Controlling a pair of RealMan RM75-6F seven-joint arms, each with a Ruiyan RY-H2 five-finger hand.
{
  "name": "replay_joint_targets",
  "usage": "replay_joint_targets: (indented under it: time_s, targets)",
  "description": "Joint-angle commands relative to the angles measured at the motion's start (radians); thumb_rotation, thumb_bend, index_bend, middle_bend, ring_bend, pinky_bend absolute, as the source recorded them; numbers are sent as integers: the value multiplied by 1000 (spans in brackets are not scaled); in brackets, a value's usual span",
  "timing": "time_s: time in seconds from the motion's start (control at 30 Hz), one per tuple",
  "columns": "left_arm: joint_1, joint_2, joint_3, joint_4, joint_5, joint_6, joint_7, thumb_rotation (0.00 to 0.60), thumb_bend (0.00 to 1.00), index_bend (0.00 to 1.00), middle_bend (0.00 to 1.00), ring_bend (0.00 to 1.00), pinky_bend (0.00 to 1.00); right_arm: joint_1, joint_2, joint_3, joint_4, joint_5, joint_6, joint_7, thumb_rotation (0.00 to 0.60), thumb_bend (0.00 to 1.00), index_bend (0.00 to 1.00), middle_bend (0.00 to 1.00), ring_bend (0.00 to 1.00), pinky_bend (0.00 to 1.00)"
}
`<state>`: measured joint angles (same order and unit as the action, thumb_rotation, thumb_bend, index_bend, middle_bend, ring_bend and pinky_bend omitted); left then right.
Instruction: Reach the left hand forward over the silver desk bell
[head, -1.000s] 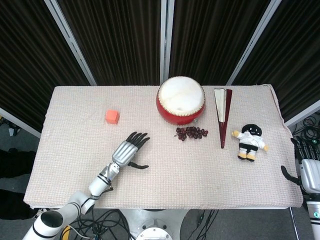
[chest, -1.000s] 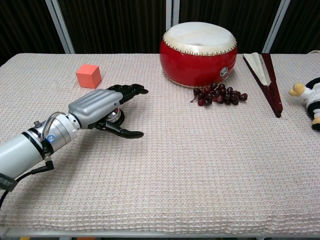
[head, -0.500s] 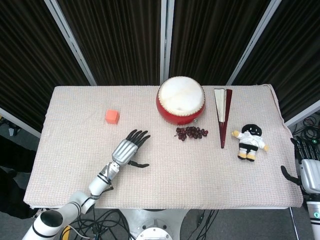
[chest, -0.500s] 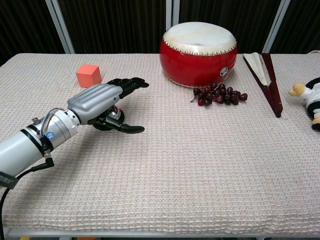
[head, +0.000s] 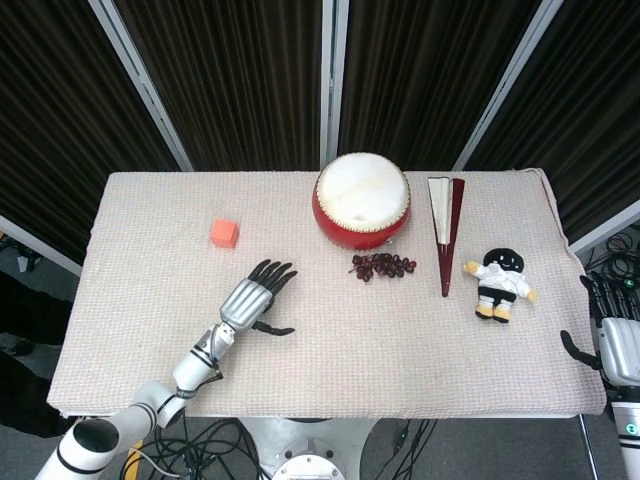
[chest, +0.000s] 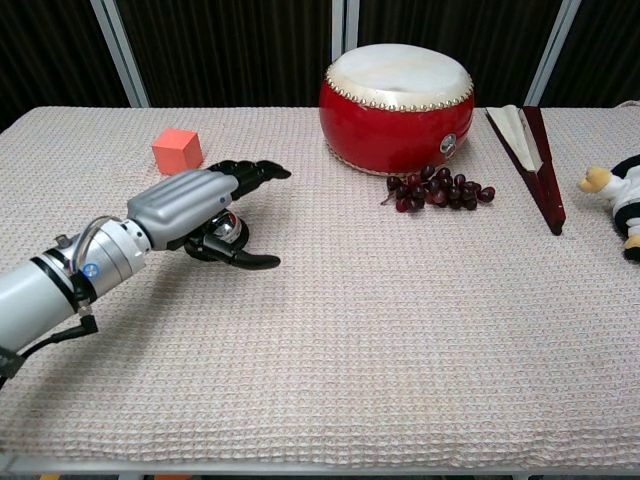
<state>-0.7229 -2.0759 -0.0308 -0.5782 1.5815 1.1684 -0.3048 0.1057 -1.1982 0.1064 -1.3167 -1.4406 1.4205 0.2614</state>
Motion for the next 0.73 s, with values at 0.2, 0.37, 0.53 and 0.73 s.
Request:
replay_joint_targets:
  time_s: [0.2, 0.37, 0.53, 0.73]
  targets:
    - [123, 258, -39, -377, -50, 171, 213, 207, 0, 7, 0, 0, 0, -1, 0, -4, 0, -12, 7, 9, 600, 247, 0, 0, 0, 0]
    - [252, 486, -16, -586, -131, 212, 434, 206, 0, 7, 0, 0, 0, 3, -5, -2, 4, -11, 3, 25, 600, 246, 0, 0, 0, 0]
    - [370, 657, -9, -737, -187, 304, 502, 193, 0, 7, 0, 0, 0, 2, -16, -3, 14, -8, 1, 29, 600, 246, 0, 0, 0, 0]
    - [467, 699, -1, -795, -215, 381, 491, 190, 0, 7, 0, 0, 0, 1, -26, -5, 11, -8, 4, 17, 600, 247, 0, 0, 0, 0]
